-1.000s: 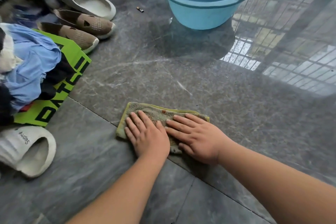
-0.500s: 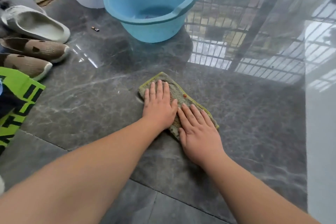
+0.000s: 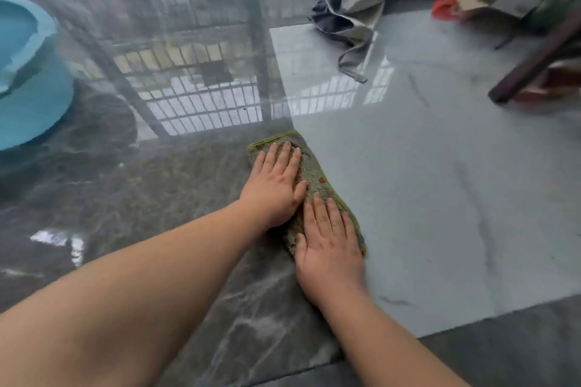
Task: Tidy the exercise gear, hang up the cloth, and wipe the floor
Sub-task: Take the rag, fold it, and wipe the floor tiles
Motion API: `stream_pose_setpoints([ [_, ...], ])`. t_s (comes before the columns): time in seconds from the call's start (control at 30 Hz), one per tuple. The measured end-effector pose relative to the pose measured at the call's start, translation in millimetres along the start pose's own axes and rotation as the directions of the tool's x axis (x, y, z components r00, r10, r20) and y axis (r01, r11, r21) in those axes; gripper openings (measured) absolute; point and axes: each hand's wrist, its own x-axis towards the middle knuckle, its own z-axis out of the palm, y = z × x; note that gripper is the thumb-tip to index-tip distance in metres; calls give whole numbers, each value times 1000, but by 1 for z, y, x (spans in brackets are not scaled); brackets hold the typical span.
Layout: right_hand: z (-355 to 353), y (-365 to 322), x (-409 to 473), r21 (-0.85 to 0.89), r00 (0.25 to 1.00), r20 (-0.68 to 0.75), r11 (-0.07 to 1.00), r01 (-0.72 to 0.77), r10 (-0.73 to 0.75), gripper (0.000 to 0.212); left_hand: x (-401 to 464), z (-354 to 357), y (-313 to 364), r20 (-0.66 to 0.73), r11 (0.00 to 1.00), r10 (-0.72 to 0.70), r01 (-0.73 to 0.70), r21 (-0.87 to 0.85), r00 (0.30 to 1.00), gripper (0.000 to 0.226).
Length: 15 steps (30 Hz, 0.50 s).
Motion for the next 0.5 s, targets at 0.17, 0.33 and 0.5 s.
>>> stream_pose_setpoints([
  [0.17,-6,65,-33,42,978,-39,978,-205,207,64,27,10,97,46,982,184,-186,38,982,69],
  [0.33,-7,117,-76,54,908,-62,910,-411,414,67,34,30,186,54,920,380,-383,80,923,68],
  [0.5,-7,154,-127,61,834,-102,840,-539,542,65,17,49,260,92,859,499,-506,81,862,68],
])
